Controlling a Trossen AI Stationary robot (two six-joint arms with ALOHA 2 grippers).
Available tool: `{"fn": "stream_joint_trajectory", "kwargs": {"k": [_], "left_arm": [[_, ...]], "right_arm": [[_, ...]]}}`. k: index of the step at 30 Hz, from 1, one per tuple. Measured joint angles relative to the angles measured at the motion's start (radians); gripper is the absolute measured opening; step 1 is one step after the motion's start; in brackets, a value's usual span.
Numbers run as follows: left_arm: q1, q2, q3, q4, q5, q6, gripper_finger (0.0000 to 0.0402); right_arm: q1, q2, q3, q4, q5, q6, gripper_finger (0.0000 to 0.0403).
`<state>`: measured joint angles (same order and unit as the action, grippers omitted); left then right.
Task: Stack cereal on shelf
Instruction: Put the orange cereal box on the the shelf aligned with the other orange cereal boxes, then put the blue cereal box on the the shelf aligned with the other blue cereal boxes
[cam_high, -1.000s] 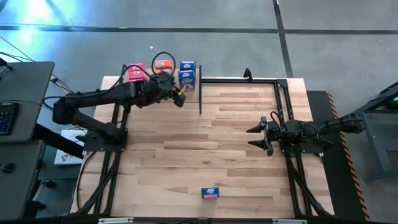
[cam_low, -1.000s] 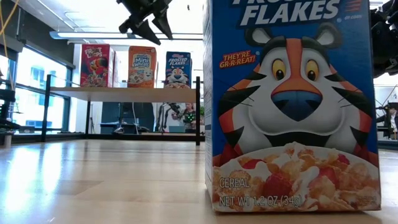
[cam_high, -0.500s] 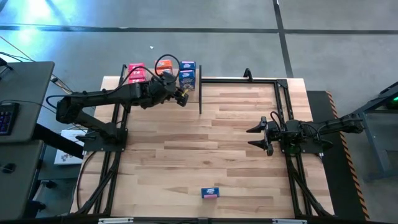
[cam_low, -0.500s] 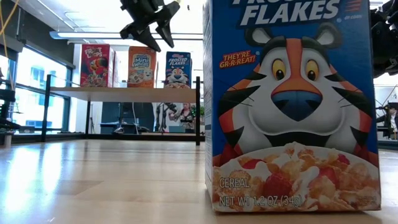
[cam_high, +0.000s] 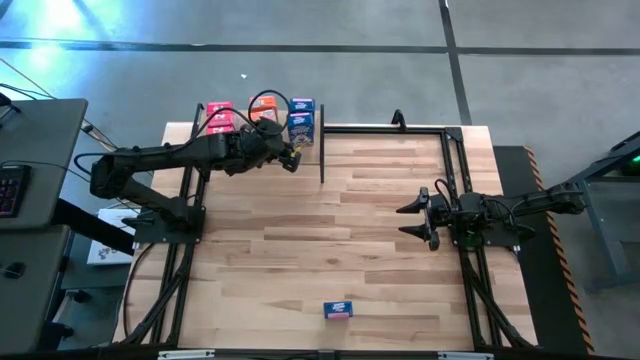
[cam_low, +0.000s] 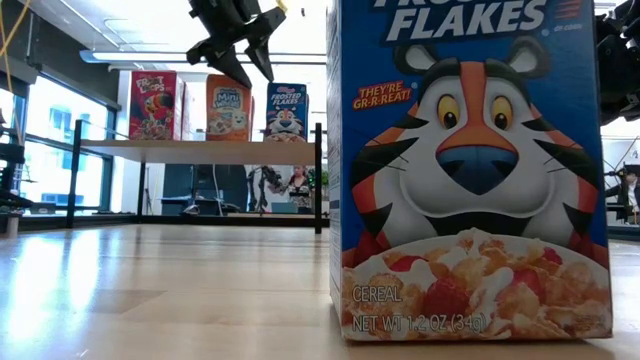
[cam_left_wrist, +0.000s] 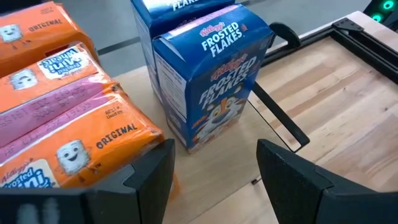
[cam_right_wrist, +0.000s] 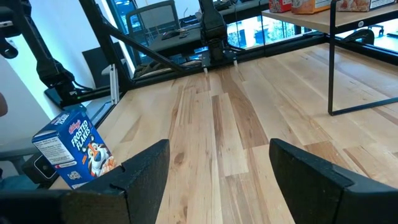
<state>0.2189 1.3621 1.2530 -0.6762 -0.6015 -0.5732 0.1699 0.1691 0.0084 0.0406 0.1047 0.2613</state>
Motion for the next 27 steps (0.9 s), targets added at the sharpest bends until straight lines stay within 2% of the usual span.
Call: {"fn": "stream_joint_trajectory", "kwargs": {"k": [8, 15, 27], "left_arm": [[-0.042, -0.003, 0.000, 0.000, 0.009, 0.006, 0.0218], [-0.086, -0.026, 0.000, 0.043, 0.037, 0.126, 0.0218], [-0.146, -0.128, 0.000, 0.017, 0.043, 0.228, 0.0218]], "right_arm": [[0.000, 0.000, 0.000, 0.000, 0.000, 0.000, 0.0268], [0.000, 0.000, 0.000, 0.000, 0.000, 0.000, 0.0268], [0.000, 0.000, 0.000, 0.000, 0.000, 0.000, 0.0268]]}}
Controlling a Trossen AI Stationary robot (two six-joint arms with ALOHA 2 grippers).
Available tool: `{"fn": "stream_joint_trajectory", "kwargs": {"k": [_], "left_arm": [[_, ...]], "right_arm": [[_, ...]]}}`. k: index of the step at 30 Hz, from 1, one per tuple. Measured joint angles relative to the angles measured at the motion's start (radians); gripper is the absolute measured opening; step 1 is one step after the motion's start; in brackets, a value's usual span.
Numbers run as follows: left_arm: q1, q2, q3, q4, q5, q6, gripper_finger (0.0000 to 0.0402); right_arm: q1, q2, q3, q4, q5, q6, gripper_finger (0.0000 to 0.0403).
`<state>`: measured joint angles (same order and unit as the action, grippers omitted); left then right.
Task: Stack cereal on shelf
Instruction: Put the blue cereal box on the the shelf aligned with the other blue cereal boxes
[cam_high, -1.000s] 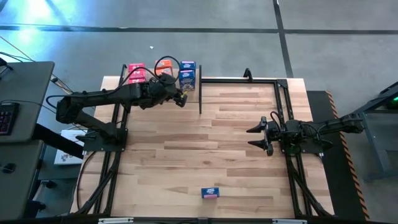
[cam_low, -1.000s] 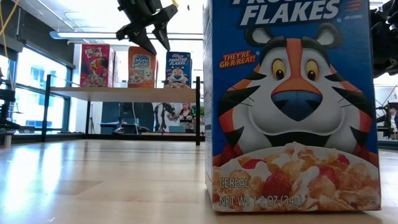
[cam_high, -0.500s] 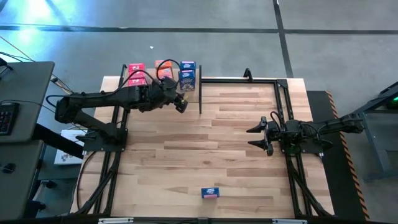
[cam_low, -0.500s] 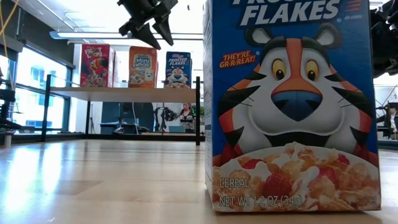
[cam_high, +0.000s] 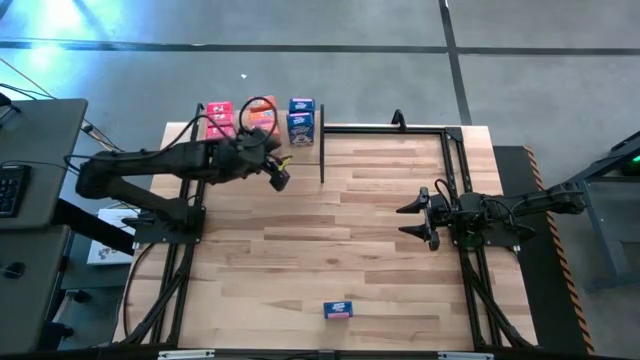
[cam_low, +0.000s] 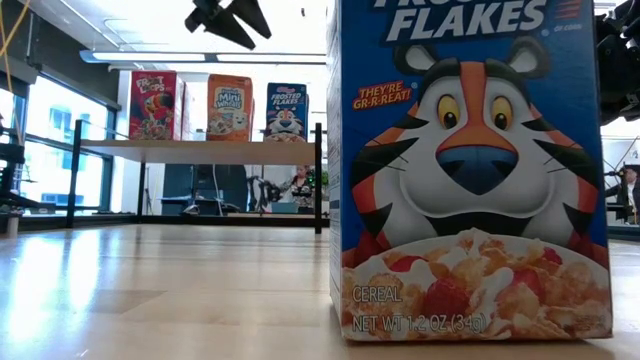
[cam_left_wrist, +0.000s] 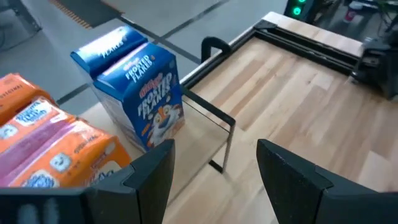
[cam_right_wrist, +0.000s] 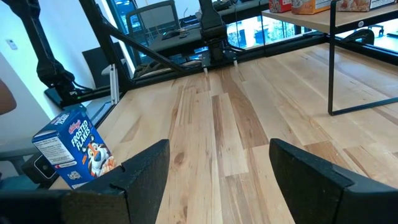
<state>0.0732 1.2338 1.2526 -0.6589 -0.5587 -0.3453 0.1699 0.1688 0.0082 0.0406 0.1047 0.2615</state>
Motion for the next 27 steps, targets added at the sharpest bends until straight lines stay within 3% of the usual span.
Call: {"fn": "stream_joint_trajectory", "kwargs": {"k": [18, 27], "left_arm": [[-0.189, -0.132, 0.000, -0.108, 0.055, -0.077, 0.0218], [-0.231, -0.194, 0.000, -0.132, 0.055, -0.125, 0.0218]], "right_arm": [[0.000, 0.000, 0.000, 0.000, 0.038, 0.001, 0.0268], [0.000, 0.000, 0.000, 0.007, 0.063, 0.101, 0.0268]]}}
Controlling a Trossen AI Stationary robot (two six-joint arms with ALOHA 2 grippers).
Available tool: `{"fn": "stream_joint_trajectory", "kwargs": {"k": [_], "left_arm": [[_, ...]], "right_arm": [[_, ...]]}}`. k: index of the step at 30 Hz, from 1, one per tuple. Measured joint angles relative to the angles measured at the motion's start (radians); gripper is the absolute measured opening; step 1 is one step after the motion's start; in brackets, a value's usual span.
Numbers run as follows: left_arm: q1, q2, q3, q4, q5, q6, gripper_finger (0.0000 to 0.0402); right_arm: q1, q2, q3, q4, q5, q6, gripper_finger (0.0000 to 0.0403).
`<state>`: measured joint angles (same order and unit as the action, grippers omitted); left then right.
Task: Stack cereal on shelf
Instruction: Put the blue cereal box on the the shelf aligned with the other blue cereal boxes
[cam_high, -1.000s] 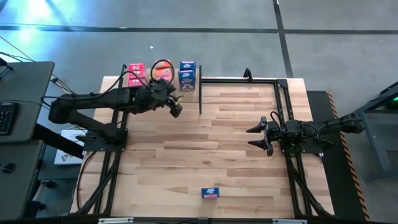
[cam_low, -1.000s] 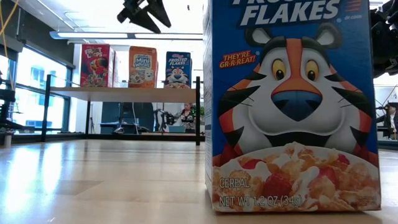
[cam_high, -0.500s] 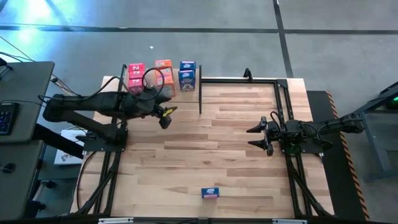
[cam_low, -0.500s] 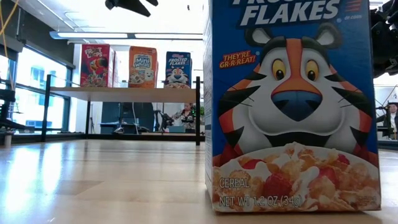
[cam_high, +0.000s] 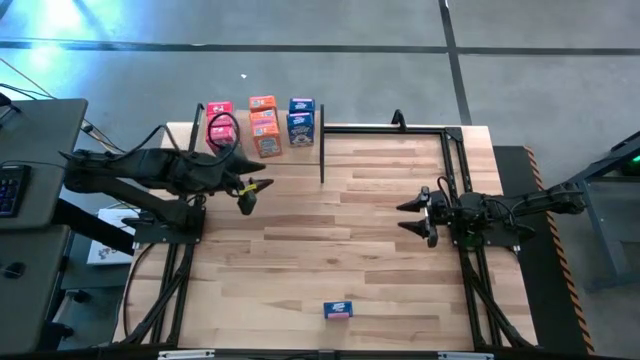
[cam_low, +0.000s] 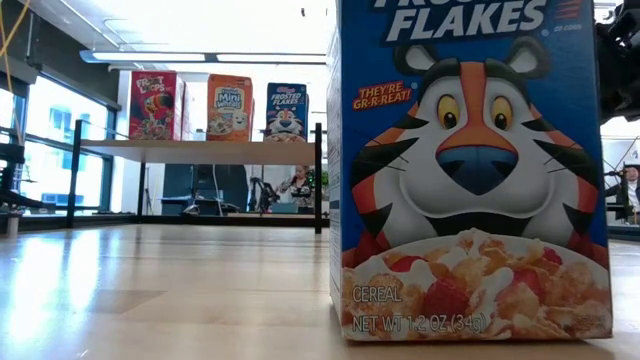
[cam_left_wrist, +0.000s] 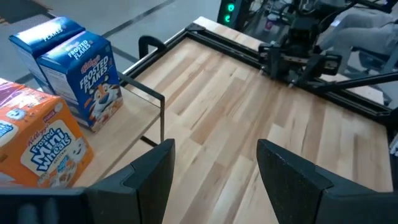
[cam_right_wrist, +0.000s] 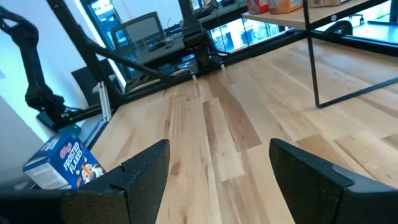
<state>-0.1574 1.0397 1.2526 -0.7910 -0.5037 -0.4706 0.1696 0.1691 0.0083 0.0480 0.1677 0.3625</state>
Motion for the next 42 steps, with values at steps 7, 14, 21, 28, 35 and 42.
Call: {"fn": "stream_joint_trajectory", "kwargs": {"k": [7, 14, 21, 28, 35, 42], "left_arm": [[-0.004, -0.035, 0.000, 0.001, -0.001, 0.001, 0.0218], [0.013, -0.061, 0.000, -0.009, -0.027, 0.001, 0.0218], [0.034, -0.066, 0.000, -0.041, -0.030, 0.002, 0.0218], [0.036, -0.066, 0.000, -0.063, -0.031, 0.002, 0.0218], [0.036, -0.066, 0.000, -0.062, -0.031, 0.002, 0.0218], [0.036, -0.066, 0.000, -0.062, -0.031, 0.004, 0.0218]], "right_arm": [[0.000, 0.000, 0.000, 0.019, 0.091, 0.025, 0.0268], [0.002, 0.008, 0.041, 0.123, 0.058, -0.026, 0.0268], [0.002, 0.078, 0.150, 0.160, -0.032, -0.075, 0.0268], [0.002, 0.221, 0.290, 0.159, -0.137, 0.002, 0.0268], [0.002, 0.356, 0.427, 0.160, -0.156, 0.048, 0.0268], [0.039, 0.520, 0.565, 0.133, -0.188, 0.006, 0.0268]]}}
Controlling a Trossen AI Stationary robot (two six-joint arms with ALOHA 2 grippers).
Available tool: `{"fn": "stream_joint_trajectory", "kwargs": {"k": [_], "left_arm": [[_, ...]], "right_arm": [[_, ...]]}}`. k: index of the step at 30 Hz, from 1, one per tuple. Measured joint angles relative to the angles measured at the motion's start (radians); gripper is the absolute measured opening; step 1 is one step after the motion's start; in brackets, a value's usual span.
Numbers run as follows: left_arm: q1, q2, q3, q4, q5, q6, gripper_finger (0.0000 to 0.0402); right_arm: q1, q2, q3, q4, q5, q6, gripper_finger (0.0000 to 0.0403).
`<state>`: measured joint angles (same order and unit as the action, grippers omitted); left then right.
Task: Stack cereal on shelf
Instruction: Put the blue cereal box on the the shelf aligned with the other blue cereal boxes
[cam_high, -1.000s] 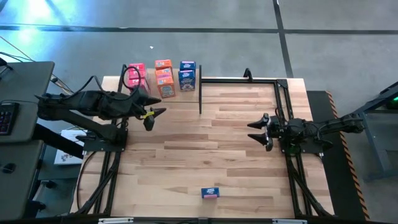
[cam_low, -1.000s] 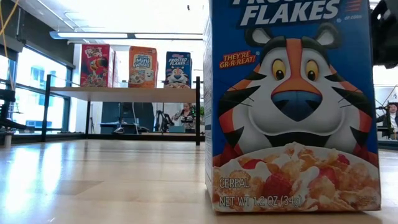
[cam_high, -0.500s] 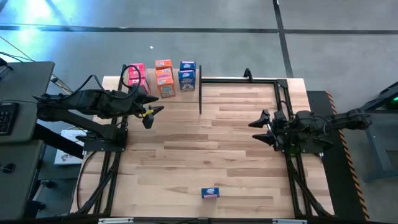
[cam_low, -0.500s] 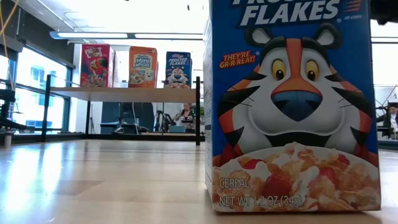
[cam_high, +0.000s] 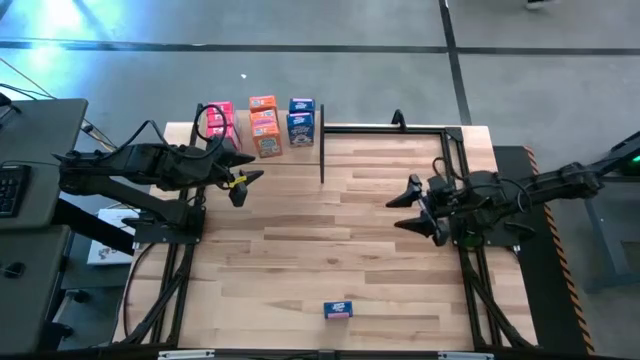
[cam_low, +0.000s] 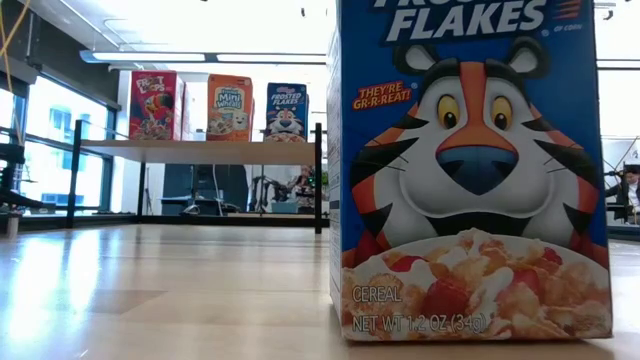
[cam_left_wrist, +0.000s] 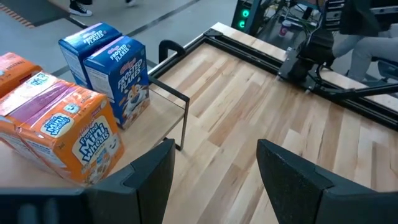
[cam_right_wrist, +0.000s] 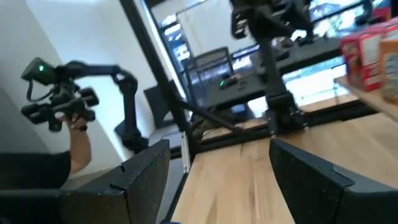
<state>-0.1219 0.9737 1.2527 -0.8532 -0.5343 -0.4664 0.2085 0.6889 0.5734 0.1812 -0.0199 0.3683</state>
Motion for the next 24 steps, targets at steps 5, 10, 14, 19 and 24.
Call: {"fn": "stream_joint_trajectory", "kwargs": {"k": [5, 10, 14, 19, 24], "left_arm": [[0.000, 0.000, 0.000, 0.000, 0.000, 0.040, 0.0218], [0.000, 0.000, 0.000, 0.000, 0.000, 0.058, 0.0218], [0.000, 0.000, 0.000, 0.001, 0.000, 0.058, 0.0218], [0.000, 0.000, 0.000, 0.001, 0.000, 0.058, 0.0218], [0.000, 0.000, 0.000, 0.001, -0.001, 0.059, 0.0218]], "right_arm": [[0.054, 0.124, 0.093, -0.004, 0.004, 0.024, 0.0268], [0.101, 0.240, 0.186, -0.059, 0.005, 0.020, 0.0268], [0.141, 0.324, 0.273, -0.163, 0.015, 0.044, 0.0268], [0.205, 0.441, 0.372, -0.267, 0.084, 0.075, 0.0268], [0.270, 0.559, 0.447, -0.332, 0.148, 0.077, 0.0268]]}}
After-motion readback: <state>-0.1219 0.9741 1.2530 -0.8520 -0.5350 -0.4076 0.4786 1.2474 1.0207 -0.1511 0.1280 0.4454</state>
